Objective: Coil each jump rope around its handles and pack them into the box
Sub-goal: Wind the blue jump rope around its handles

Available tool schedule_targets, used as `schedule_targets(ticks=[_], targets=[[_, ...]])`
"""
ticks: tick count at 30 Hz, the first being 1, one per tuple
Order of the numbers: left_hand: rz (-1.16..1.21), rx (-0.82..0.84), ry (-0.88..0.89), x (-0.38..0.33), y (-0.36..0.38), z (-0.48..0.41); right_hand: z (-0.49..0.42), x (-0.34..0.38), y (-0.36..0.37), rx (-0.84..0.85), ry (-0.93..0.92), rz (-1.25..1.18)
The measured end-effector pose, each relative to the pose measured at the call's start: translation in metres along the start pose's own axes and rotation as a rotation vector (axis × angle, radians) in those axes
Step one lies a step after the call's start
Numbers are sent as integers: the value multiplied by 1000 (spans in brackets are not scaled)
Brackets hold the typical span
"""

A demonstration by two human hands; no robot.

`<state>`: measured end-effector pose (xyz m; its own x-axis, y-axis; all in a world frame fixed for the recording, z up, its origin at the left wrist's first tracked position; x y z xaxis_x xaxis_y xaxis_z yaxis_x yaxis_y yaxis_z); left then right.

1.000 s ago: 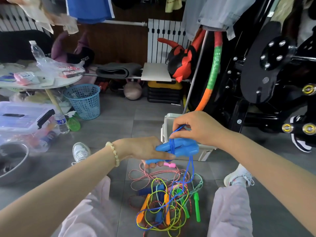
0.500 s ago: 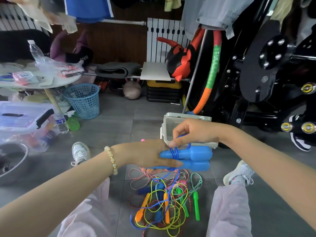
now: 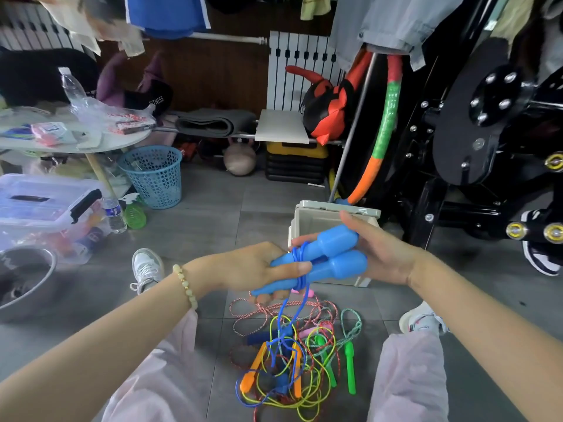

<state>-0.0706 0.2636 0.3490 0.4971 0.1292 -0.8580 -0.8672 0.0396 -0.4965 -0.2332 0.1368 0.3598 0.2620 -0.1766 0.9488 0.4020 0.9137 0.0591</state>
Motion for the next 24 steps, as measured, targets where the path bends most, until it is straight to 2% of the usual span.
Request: schedule_targets(ticks=[6, 10, 12, 15, 19, 24], targets=[[58, -8, -78, 21, 10, -1, -7, -52, 7, -10, -46, -342], [210, -4, -101, 26, 8, -1, -8, -74, 20, -90, -145, -287], [258, 25, -105, 26, 9, -2, -8, -74, 28, -172, -196, -173], [282, 28, -98, 22, 12, -4, -11, -67, 42, -286, -302, 133], [279, -71, -83, 23, 3, -9, -15, -57, 46, -470, -402, 234], [282, -150, -125, 31, -2, -12, -10, -44, 49, -630, -561, 502]])
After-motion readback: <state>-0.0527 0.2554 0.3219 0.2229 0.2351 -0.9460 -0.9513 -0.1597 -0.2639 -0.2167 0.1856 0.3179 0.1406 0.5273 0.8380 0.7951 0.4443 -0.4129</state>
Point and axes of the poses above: each hand's wrist, its own z-axis away from the middle knuckle, its own y-axis out of the palm, x = y × z, the point moved 1 cm from there along -z, towards the middle knuckle, and after that the axes turned 13 degrees about -x, right-handed, at the moved point
